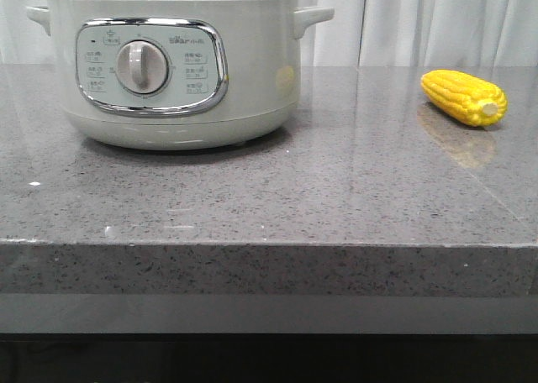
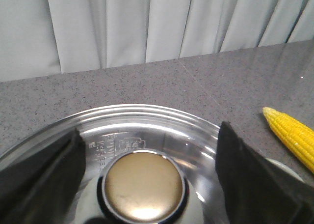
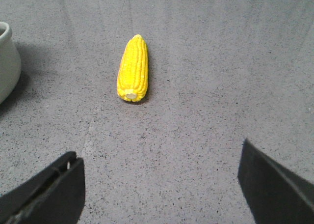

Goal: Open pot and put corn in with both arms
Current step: 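Grasp the silver knob of the glass lid with the left gripper, then lift the glass lid off the pot with the left gripper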

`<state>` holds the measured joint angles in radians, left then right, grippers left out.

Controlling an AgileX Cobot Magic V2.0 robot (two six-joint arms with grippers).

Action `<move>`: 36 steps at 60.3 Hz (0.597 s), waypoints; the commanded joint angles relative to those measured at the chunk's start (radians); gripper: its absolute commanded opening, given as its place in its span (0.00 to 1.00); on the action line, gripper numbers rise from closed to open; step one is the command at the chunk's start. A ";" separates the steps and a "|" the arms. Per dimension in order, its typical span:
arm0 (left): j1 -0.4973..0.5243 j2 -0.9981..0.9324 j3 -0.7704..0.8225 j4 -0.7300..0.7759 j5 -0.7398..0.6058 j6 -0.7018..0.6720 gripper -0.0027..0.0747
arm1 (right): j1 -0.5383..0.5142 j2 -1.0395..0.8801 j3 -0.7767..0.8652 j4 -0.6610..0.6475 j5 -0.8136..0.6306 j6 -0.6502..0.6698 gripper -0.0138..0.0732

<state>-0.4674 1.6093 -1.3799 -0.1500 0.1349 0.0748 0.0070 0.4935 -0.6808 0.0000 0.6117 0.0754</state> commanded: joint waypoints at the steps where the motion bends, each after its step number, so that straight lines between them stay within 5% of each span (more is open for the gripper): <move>1: -0.008 -0.025 -0.040 -0.010 -0.084 0.001 0.74 | -0.004 0.012 -0.025 -0.009 -0.071 -0.005 0.90; 13: -0.008 0.002 -0.040 -0.012 -0.079 0.001 0.73 | -0.004 0.012 -0.025 -0.009 -0.071 -0.005 0.90; 36: -0.008 0.006 -0.040 -0.020 -0.060 0.001 0.36 | -0.004 0.012 -0.025 -0.009 -0.071 -0.005 0.90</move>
<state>-0.4674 1.6537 -1.3846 -0.1553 0.1349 0.0748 0.0070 0.4950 -0.6808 0.0000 0.6117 0.0754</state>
